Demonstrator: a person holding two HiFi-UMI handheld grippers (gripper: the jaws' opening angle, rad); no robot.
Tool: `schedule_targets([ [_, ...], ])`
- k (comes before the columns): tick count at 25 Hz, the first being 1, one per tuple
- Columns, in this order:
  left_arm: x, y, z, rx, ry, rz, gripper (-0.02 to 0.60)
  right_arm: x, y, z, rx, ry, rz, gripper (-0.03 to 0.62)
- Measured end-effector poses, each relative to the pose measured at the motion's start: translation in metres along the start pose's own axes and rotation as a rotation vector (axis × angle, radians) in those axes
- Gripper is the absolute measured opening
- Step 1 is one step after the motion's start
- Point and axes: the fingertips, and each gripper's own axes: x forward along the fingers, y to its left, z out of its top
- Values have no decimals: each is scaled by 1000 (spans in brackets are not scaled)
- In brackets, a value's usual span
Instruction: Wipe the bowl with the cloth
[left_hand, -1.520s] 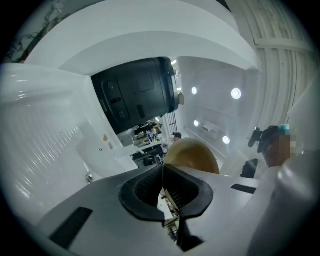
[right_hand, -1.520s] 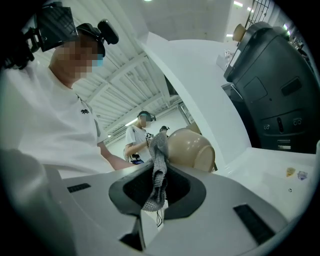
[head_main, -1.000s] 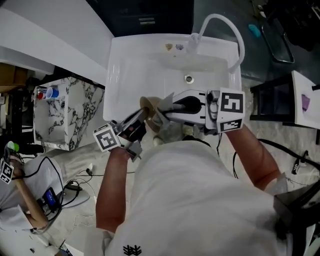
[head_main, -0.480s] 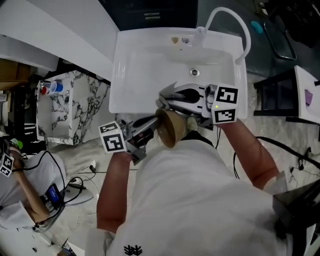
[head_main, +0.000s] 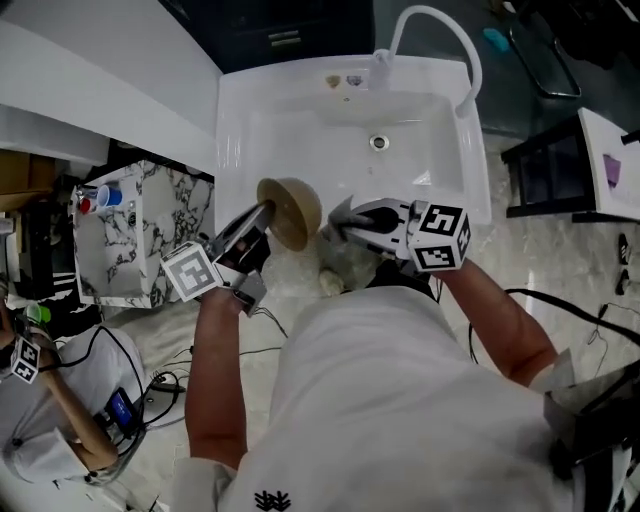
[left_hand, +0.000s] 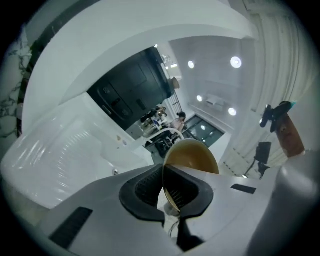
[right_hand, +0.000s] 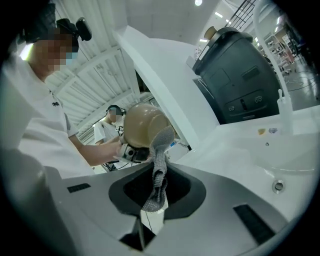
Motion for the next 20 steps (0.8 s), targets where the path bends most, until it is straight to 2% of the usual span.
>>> schedule_targets([
  [3, 9, 32, 9, -43, -4, 122, 20, -14, 7, -16, 10, 32, -38, 43],
  [10, 43, 102, 29, 18, 74, 392, 20, -43, 6, -21, 17, 24, -120, 43],
  [16, 70, 156, 35, 25, 135, 560, 20, -73, -7, -9, -45, 18, -165, 43],
  [20, 82, 186, 39, -2, 160, 651, 20, -88, -22, -1, -41, 13, -165, 43],
])
